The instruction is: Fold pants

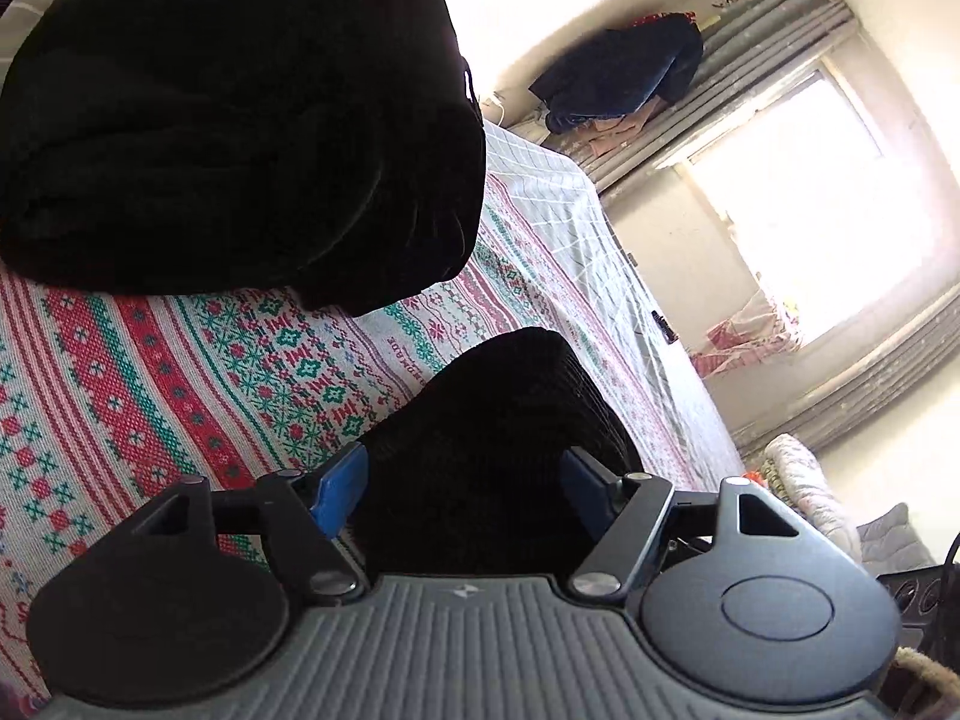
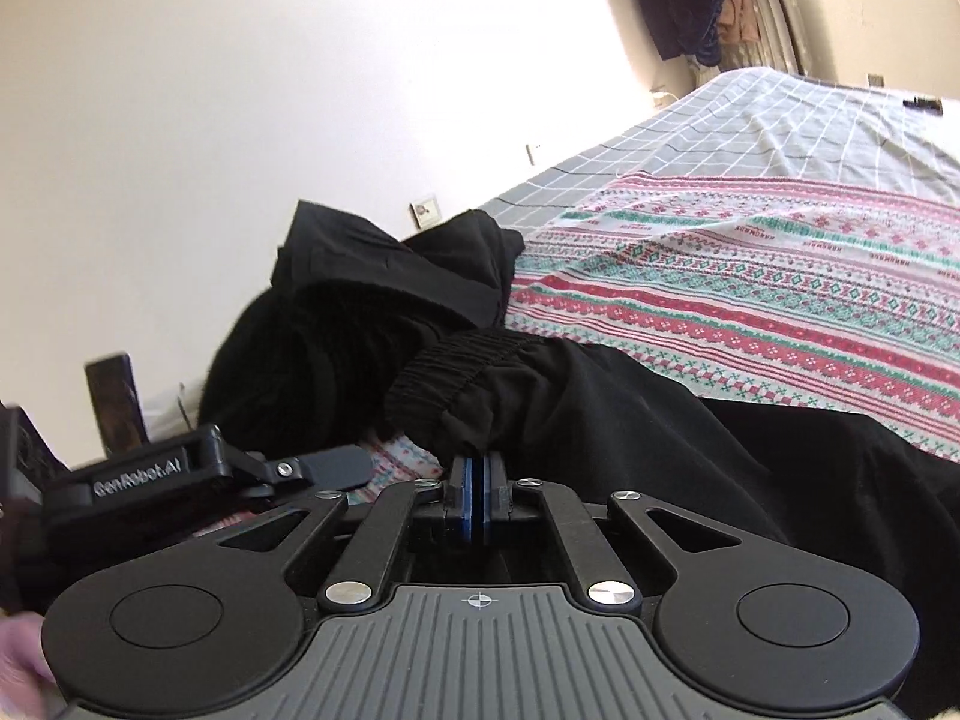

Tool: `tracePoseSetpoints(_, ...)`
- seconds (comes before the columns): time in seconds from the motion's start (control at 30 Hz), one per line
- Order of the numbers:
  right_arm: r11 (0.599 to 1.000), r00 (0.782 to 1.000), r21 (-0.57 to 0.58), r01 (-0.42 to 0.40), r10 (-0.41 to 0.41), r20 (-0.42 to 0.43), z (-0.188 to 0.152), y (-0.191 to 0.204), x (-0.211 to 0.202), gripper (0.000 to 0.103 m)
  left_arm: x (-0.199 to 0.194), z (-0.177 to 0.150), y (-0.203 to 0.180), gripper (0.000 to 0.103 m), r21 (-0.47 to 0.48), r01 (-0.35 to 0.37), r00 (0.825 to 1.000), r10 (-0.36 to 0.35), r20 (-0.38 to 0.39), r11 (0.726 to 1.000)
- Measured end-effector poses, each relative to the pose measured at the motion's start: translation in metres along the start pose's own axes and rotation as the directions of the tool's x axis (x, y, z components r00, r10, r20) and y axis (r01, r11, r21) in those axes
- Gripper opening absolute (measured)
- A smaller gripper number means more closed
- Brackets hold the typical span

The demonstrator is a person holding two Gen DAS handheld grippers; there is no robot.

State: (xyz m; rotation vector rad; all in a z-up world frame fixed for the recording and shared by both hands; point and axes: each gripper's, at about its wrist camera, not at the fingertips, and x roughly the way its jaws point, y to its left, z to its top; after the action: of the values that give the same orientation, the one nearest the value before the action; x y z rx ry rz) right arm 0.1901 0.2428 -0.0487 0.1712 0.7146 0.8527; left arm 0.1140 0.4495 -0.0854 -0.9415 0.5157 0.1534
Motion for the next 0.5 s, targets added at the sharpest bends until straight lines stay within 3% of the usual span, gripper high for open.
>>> tracePoseSetpoints(0.1,0.975,0.99,0.173,-0.139,0.139,0.014,0.013,-0.021,-0.012,0.002,-0.001,0.0,0.006,0.099,-0.084,0.078,0.997,-0.077,0.015,0.993)
tracePoseSetpoints(0.27,0.867,0.96,0.42,-0.268,0.278,0.039,0.014,-0.054,-0.009,0.002,0.005,-0.005,0.01,0.101,-0.181,0.199,0.98,-0.2,0.013,0.963)
tracePoseSetpoints(0.37,0.814,0.944,0.492,-0.309,0.324,0.058,0.011,-0.067,-0.009,0.003,0.014,-0.012,0.009,0.101,-0.216,0.235,0.971,-0.236,0.018,0.948)
tracePoseSetpoints(0.5,0.808,0.944,0.503,-0.307,0.327,0.052,0.006,-0.068,-0.01,0.003,0.026,-0.02,0.012,0.101,-0.308,0.321,0.946,-0.318,0.061,0.896)
